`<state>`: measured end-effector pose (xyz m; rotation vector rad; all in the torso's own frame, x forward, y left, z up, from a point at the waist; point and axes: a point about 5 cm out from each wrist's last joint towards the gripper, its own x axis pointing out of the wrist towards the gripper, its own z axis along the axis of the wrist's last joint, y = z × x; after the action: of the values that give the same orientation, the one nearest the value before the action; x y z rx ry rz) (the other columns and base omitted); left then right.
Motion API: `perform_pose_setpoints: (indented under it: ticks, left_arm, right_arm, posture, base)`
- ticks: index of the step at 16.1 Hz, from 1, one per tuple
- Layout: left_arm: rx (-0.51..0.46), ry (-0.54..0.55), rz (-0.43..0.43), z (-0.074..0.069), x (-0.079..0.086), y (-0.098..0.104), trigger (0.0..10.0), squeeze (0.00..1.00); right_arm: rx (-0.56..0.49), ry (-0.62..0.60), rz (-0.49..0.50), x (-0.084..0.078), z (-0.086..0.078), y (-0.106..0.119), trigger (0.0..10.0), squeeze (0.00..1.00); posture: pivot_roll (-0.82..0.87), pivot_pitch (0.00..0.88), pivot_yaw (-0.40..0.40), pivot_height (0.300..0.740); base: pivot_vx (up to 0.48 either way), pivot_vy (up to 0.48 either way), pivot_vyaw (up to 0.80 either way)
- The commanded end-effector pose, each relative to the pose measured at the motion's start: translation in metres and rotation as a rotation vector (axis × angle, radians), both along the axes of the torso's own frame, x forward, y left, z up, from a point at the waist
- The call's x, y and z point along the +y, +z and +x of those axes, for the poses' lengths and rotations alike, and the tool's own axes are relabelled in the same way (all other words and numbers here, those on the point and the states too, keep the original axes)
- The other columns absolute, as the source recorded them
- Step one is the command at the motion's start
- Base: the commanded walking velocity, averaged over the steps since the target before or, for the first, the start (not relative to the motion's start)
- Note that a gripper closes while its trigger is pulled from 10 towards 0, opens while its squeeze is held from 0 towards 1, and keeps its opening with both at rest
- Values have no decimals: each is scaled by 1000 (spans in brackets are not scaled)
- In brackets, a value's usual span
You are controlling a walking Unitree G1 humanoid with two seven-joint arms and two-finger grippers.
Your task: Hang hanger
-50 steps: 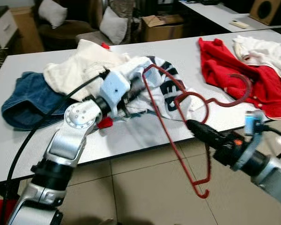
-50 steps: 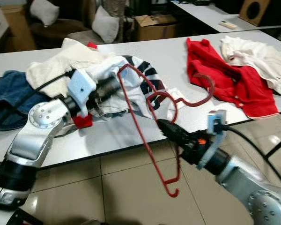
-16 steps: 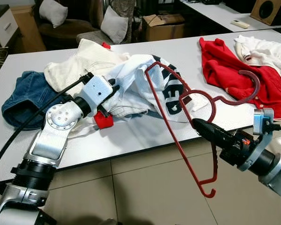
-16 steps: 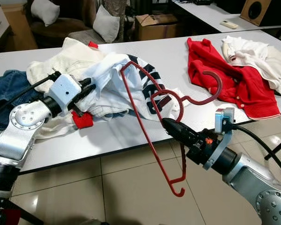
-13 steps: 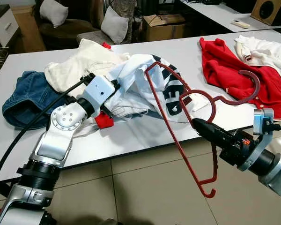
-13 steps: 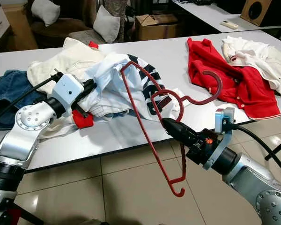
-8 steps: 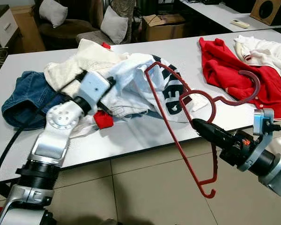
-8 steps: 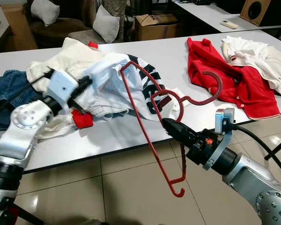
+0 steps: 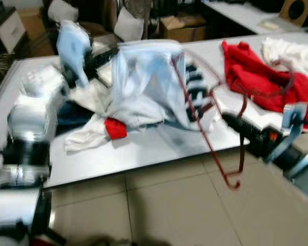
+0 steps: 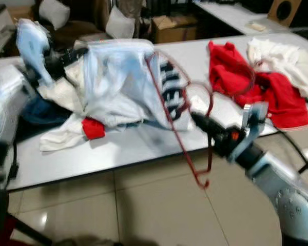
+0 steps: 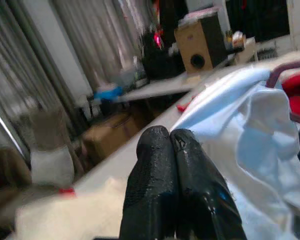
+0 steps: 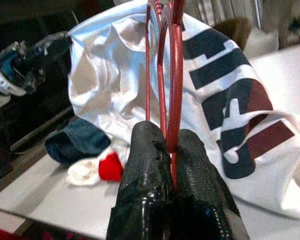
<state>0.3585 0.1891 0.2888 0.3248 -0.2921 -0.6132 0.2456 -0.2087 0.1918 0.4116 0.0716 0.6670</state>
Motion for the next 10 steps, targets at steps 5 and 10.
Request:
perform_pose_setpoints:
  ticks: [5,10]
  left_arm:
    - [206,-209,-153,-2,-26,-10,0,0]
    - [325,-70,-396,19,-32,-24,0,0]
  right_arm:
    - [111,-57,-267,-5,-3,-40,10000,0]
    - [105,89,-349,-8,-39,-41,10000,0]
  posture:
    - [-147,0,117,740]
    - [-159,0,125,740]
  base:
    - [0,0,0]
    - [0,0,0]
